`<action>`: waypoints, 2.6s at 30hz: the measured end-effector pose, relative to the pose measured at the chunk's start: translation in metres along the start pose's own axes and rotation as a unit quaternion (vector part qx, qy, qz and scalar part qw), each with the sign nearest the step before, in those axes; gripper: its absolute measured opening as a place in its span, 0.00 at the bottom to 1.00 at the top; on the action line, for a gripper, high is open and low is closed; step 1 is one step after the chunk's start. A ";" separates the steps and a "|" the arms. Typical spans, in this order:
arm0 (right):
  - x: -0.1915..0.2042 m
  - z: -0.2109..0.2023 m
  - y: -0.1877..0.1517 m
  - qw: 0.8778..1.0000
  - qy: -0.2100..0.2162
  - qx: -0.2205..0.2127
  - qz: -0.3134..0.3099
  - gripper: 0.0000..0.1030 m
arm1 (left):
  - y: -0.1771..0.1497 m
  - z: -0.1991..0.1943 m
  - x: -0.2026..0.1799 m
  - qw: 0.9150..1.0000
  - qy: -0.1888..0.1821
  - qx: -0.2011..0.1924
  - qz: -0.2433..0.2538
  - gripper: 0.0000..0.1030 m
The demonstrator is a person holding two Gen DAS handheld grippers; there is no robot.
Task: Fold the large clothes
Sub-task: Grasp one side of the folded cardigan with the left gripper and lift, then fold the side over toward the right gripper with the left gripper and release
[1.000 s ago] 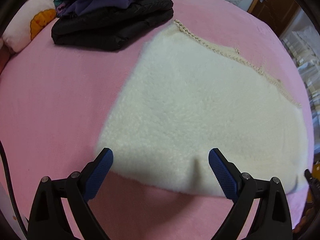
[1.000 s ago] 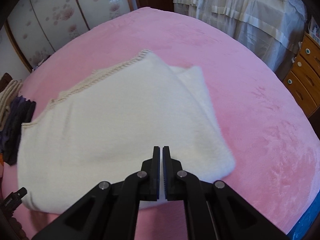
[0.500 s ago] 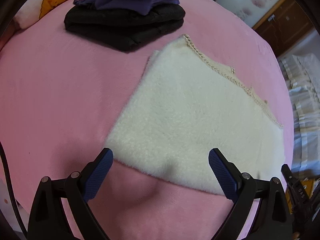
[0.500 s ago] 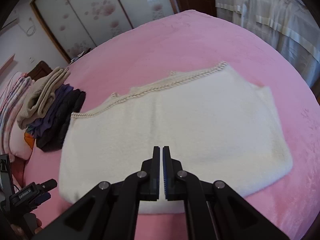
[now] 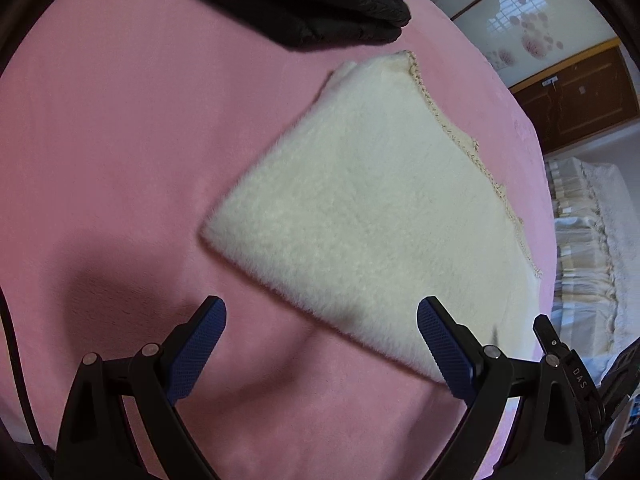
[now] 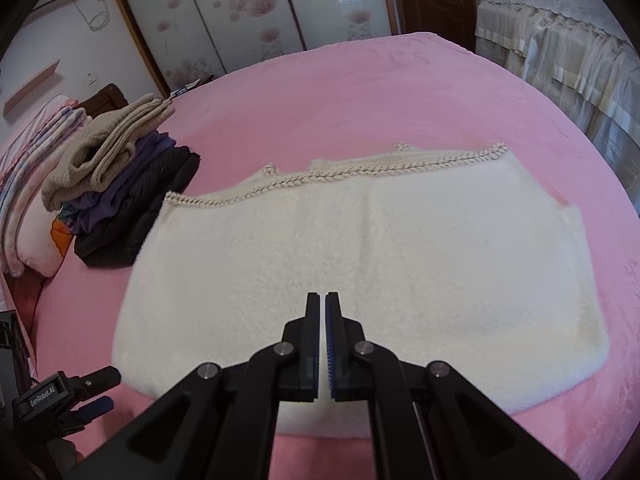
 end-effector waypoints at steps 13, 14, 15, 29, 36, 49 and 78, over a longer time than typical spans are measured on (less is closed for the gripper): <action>0.005 0.022 -0.012 1.000 0.018 0.004 -0.007 0.02 | 0.014 0.052 0.001 0.989 -0.131 -0.042 -0.061 0.93; 0.004 0.024 -0.012 1.000 0.019 0.005 -0.007 0.02 | 0.019 0.054 -0.003 0.989 -0.132 -0.050 -0.052 0.93; 0.004 0.027 -0.013 1.000 0.019 0.005 -0.008 0.02 | 0.024 0.057 -0.008 0.989 -0.132 -0.056 -0.047 0.93; -0.006 0.045 -0.007 1.000 0.015 -0.007 -0.005 0.02 | 0.058 0.061 -0.022 0.987 -0.112 -0.091 -0.068 0.58; -0.009 0.049 -0.005 1.000 0.003 -0.004 -0.012 0.02 | 0.058 0.029 -0.056 0.990 -0.079 -0.113 0.038 0.21; -0.003 0.083 -0.020 0.996 0.043 0.060 -0.054 0.02 | 0.038 -0.035 -0.185 0.948 -0.140 -0.172 0.226 0.19; -0.232 -0.051 -0.053 0.986 -0.033 0.006 0.163 0.00 | -0.135 0.132 -0.351 0.882 -0.121 -0.023 0.455 0.22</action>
Point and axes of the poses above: each gripper's, at about its wrist camera, not at the fingertips, and z roughly the way its jaws point, x to its left, y to its top, the point moved 8 cm from there along z, roughly the way its jaws point, and after that the axes turned 2 degrees about x, right-handed, at the moved point
